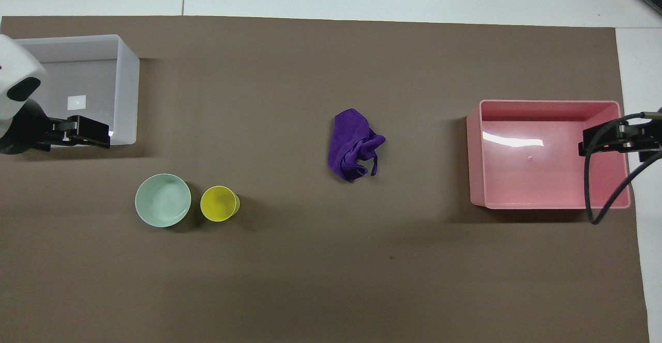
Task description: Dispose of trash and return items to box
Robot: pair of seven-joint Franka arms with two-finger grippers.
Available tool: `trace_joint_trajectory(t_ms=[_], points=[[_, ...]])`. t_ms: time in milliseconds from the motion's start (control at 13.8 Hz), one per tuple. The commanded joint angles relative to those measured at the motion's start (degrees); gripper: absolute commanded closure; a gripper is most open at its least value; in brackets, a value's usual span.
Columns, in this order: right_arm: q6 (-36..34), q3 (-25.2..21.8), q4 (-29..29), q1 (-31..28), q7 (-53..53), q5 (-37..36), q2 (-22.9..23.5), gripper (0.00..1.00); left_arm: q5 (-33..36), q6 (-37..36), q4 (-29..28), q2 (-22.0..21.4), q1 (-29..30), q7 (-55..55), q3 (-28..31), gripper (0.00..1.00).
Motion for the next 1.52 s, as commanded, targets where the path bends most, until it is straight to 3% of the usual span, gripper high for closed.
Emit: trace_joint_trajectory(t_ms=[0,435,652,942,1159,1449], points=[[2.8,0.4,-4.8,-0.4,0.9,1.1,-4.0,0.0,-0.8,-0.3,-0.5,-1.0,0.5,1.4,-0.1,0.0],[3.3,0.4,-5.2,-0.3,0.5,1.0,-4.2,0.0,-0.7,-1.0,-0.7,-0.7,0.2,1.3,-0.1,0.0],[3.4,0.8,-5.7,0.3,0.8,1.1,-4.5,0.0,-0.7,-5.3,-0.7,-0.8,0.7,1.7,-0.1,0.0],[14.9,1.2,-12.3,4.8,2.5,1.3,-5.6,0.0,-0.7,-8.1,-2.1,0.4,2.3,1.7,-0.1,0.0],[19.1,1.2,-12.6,10.8,8.8,1.6,-2.9,0.0,-0.7,-1.6,-10.4,-1.3,3.2,3.0,-0.1,0.0],[30.1,1.2,-12.6,17.6,16.0,3.3,4.3,0.0,-0.7,18.8,-30.0,-3.3,2.9,6.0,-0.1,0.0]])
